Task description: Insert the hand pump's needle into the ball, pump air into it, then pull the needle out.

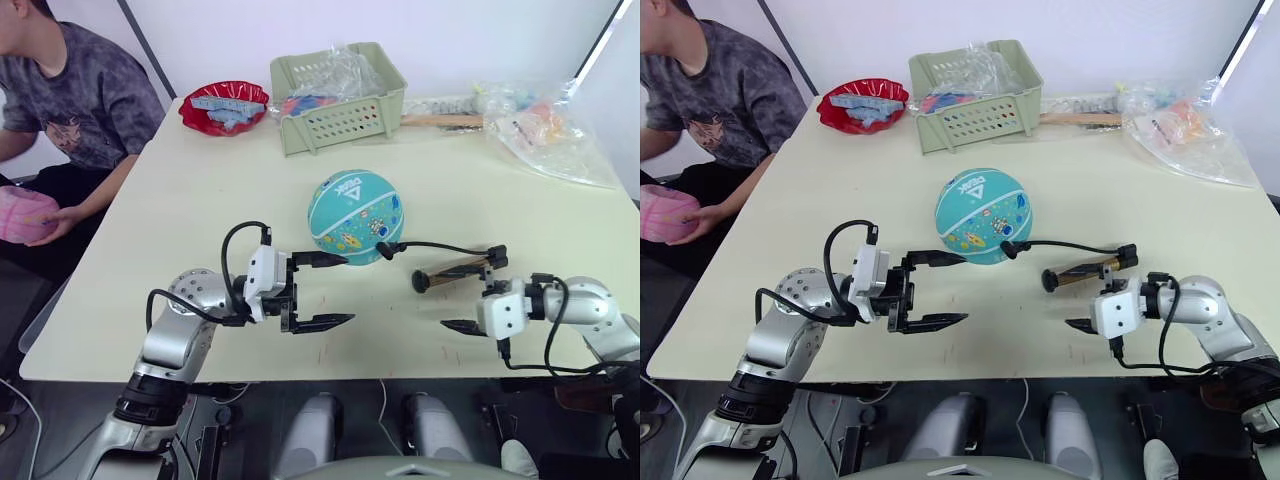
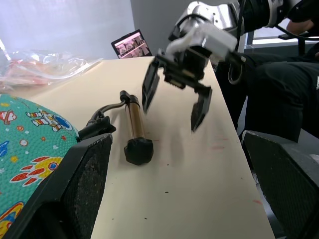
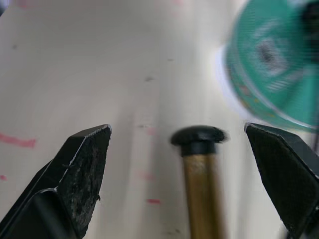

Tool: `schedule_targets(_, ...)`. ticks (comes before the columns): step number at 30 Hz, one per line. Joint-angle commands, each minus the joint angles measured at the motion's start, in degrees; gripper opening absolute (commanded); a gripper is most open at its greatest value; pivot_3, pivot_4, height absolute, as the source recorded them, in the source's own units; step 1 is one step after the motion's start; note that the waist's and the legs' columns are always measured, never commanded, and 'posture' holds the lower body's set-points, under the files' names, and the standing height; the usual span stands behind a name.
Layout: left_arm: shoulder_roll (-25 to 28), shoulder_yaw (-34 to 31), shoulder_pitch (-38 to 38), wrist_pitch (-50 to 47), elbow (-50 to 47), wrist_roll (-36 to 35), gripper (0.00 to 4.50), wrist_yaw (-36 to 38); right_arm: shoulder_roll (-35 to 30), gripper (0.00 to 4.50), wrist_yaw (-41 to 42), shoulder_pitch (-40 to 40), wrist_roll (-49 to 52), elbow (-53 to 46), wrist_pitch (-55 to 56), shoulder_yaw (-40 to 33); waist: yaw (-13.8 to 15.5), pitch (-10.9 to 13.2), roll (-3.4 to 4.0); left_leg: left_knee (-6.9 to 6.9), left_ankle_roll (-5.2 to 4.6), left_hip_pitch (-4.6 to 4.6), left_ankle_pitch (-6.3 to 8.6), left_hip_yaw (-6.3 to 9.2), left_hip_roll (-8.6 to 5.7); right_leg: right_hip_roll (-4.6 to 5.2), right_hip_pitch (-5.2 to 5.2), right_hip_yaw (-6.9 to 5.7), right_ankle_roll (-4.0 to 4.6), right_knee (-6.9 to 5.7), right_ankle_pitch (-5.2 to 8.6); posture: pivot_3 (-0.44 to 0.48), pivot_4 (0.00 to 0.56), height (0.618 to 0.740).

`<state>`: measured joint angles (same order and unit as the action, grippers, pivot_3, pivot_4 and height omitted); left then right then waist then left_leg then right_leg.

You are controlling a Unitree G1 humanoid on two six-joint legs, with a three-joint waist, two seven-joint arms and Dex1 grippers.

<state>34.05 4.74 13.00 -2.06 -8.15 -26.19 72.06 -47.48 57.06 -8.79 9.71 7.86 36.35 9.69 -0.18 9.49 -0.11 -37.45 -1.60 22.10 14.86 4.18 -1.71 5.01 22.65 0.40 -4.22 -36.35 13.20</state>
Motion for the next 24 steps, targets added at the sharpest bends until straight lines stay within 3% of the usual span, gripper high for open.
schedule_targets(1,-0.7,-1.8,1.1,-0.4,-0.7,-1.5,4.5,-1.7,-0.1,4.49,0.1,4.6,10.6,-6.7,-5.9,-4.9,-0.1,0.0,0.0,0.0,0.0,-0.01,0.0,-0.02,0.0,0.0,0.01,0.03,0.0,-0.02,0.0,0.0,0.15,0.74)
schedule_targets(9,-2.3,-3.6,3.8,-3.6,-0.9,-2.4,4.5,-6.3,4.1,4.49,-3.9,13.1,20.5,-17.6,-17.2,-12.0,-0.6,0.1,-0.15,-0.06,0.01,-0.35,-0.03,-0.34,0.02,-0.03,0.0,0.42,-0.02,-0.43,0.0,0.0,0.15,0.74)
schedule_targets(16,-6.7,-4.3,14.1,-10.6,3.8,0.0,4.5,-18.3,9.3,4.49,-7.8,20.1,27.9,-26.9,-24.3,-17.1,0.1,0.2,-0.3,-0.21,0.07,-0.29,-0.07,-0.35,-0.01,-0.06,0.01,0.43,-0.03,-0.48,-0.02,0.0,0.15,0.74)
schedule_targets(24,-10.6,-2.4,23.0,-13.7,10.3,4.1,4.5,-25.0,11.6,4.49,-6.3,21.2,28.6,-30.0,-26.7,-18.5,-0.3,0.2,-0.39,-0.21,0.07,-0.29,-0.07,-0.42,-0.06,-0.08,0.02,0.45,-0.07,-0.46,-0.03,0.0,0.15,0.74)
